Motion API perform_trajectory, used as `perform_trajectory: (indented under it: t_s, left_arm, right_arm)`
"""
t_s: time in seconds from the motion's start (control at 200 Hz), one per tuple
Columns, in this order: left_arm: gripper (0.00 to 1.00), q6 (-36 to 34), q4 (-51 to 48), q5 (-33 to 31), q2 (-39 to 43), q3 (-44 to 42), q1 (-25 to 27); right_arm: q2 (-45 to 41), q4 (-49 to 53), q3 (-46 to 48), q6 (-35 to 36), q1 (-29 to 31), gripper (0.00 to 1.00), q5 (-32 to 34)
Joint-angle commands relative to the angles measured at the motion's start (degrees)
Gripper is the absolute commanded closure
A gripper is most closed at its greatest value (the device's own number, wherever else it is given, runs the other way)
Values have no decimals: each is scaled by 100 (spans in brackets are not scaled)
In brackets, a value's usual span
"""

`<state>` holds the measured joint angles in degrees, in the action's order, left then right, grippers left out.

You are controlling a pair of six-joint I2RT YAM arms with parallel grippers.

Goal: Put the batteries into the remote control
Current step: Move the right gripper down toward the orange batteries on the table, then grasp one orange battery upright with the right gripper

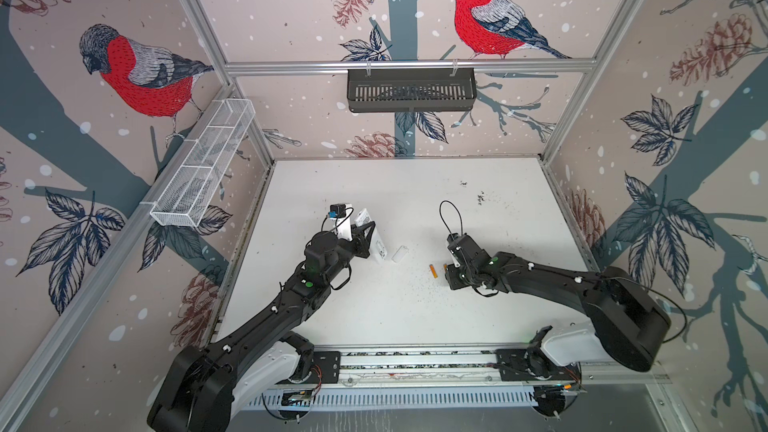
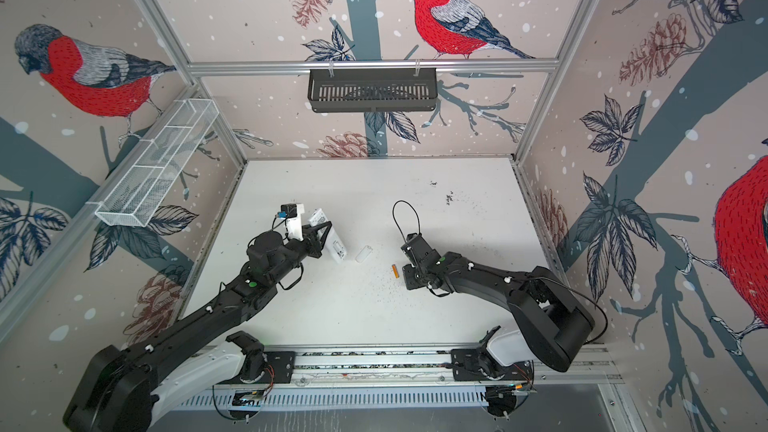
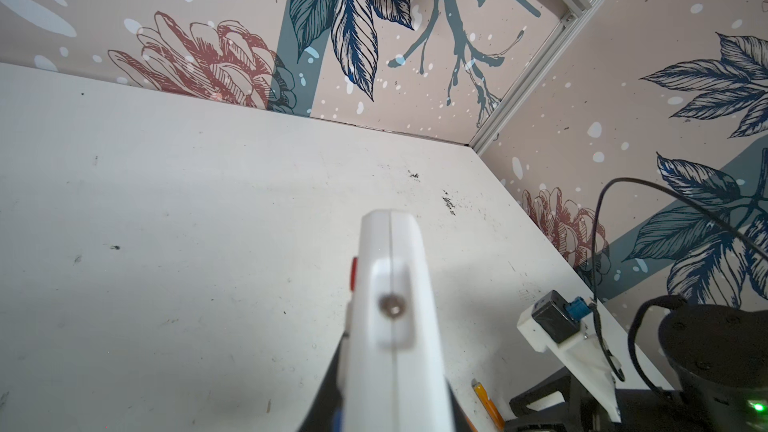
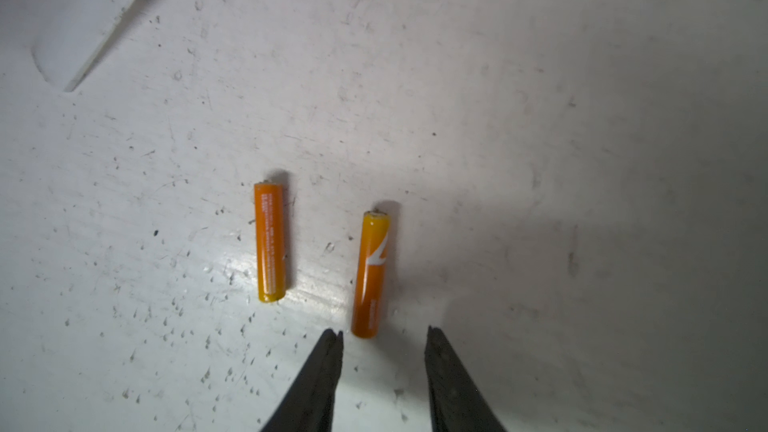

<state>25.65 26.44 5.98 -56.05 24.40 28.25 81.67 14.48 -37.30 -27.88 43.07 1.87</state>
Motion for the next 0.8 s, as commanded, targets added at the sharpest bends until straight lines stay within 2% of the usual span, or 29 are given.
perform_trajectory:
  t_s: [0.0,0.545,0.795]
  left_arm:
    - [100,-20,247,95,24,56,-14]
    - [100,-16,237,105,43,71,-17]
    - [100,17,248,272,-35,139,-21]
  right_arm:
    - [51,-123,-57,81,26,63,30]
    - [454,8,-190,82,246,79,352]
    - [349,17,-190,135,285,85,437]
